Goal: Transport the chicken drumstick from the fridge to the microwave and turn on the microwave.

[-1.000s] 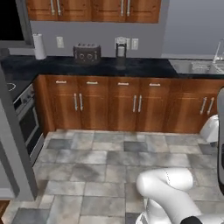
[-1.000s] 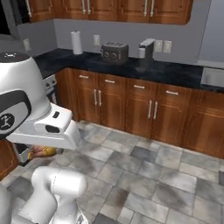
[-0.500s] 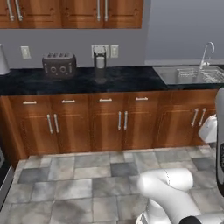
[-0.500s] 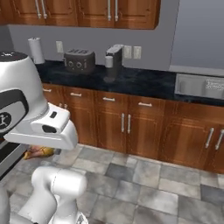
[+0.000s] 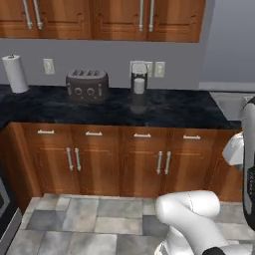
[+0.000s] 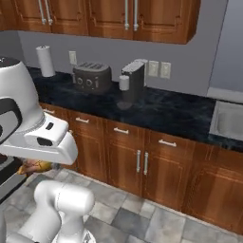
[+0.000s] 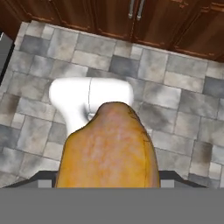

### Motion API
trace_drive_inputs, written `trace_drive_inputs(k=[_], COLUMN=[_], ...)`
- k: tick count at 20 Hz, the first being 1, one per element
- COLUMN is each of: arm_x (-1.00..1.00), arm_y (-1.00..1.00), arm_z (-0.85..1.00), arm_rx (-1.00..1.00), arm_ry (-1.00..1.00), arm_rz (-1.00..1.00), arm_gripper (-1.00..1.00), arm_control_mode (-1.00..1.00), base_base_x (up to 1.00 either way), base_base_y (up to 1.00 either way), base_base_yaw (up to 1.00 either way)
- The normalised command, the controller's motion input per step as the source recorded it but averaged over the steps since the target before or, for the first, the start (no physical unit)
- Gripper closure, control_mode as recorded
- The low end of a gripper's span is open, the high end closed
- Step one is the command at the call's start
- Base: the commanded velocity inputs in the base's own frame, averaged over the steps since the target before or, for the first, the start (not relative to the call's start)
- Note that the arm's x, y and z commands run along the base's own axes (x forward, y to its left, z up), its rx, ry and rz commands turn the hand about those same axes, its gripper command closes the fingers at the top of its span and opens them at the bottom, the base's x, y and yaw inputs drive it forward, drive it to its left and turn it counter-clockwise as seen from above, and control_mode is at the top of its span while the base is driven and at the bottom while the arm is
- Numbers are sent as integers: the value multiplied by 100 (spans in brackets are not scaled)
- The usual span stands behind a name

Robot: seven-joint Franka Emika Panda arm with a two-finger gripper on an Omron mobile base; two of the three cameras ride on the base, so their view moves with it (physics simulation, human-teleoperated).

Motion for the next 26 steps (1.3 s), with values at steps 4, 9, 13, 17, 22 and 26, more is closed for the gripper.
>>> trace_drive_inputs(k=[4,9,13,17,22,26], arm_x=[0,0,0,0,0,0], arm_y=[0,0,0,0,0,0], arm_z=[0,0,0,0,0,0], arm_rx=[0,0,0,0,0,0], arm_ry=[0,0,0,0,0,0], arm_rz=[0,0,0,0,0,0], arm_gripper=[100,100,100,100,100,100], arm_control_mode=[100,100,100,100,100,100], base_base_x=[100,100,93,74,68,67], base_base_y=[-4,-4,-1,0,0,0], base_base_yaw=[65,69,71,69,69,68])
